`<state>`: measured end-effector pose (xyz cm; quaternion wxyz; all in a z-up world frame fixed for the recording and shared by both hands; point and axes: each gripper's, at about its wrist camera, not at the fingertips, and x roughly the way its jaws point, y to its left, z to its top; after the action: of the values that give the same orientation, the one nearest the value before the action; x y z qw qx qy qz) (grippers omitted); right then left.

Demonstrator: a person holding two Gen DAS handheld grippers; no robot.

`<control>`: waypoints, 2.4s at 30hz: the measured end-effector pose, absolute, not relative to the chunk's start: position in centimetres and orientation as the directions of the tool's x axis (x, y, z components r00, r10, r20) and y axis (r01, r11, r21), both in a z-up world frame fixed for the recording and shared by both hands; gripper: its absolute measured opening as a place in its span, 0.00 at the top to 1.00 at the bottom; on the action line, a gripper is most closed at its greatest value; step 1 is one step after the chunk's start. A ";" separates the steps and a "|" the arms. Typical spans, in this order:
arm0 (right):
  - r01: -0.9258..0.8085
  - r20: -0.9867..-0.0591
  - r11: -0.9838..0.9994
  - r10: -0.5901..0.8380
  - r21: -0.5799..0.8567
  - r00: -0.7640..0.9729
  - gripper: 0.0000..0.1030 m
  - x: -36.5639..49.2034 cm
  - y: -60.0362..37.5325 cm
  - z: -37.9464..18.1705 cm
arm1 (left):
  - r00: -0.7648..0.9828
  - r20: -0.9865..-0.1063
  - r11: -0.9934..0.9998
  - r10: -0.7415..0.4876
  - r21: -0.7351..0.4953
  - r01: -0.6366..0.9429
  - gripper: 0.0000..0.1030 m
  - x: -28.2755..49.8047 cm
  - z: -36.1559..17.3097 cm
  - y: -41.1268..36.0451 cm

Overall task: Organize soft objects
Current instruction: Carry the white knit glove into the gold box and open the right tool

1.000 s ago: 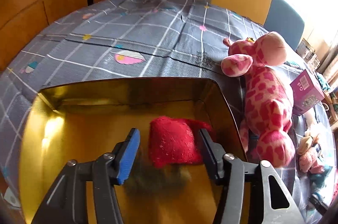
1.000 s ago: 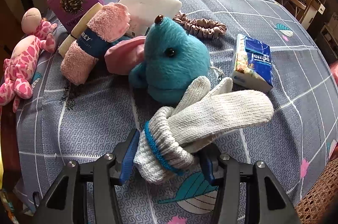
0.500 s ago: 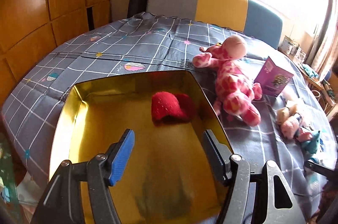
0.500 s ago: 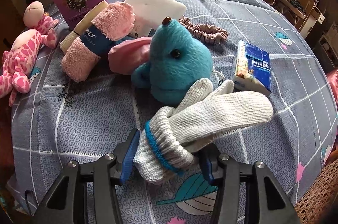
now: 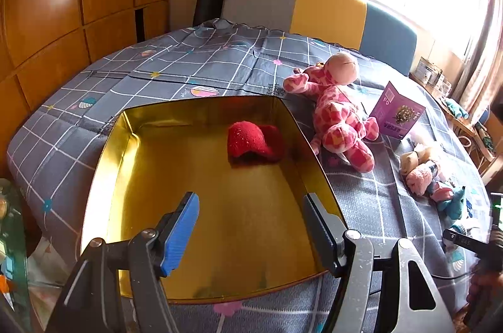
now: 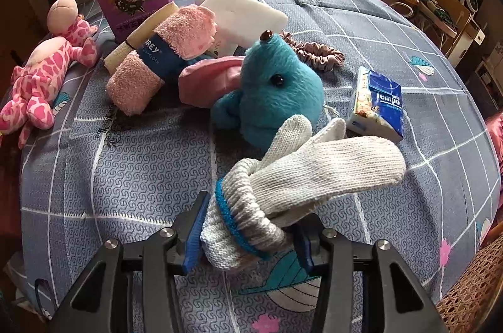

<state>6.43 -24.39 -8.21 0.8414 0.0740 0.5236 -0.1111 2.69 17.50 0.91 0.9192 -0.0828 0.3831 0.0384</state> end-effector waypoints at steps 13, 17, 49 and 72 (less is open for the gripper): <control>0.046 -0.849 0.999 -0.036 -0.013 0.526 0.53 5.8 -18.0 -4.9 | 0.696 -0.718 0.979 0.002 -0.140 -0.146 0.33 1.6 0.5 18.4; -0.100 -0.833 0.995 0.075 0.024 0.548 0.53 6.1 -14.3 -3.5 | 0.696 -0.718 0.976 -0.002 -0.152 -0.154 0.30 1.4 0.5 18.7; -0.670 -0.889 0.740 0.269 -0.055 0.370 0.49 16.3 13.8 -6.7 | 0.671 -0.737 0.939 0.074 -0.174 -0.295 0.30 0.1 -0.9 24.6; -0.563 -0.793 0.827 0.337 -0.008 0.507 0.47 13.8 9.4 -2.6 | 0.691 -0.719 0.951 0.076 -0.156 -0.268 0.28 -0.6 0.2 23.2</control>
<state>13.83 9.41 -2.61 0.8577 -0.1338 0.4214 0.2623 -0.58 23.23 0.21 0.9108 -0.1255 0.3818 0.0944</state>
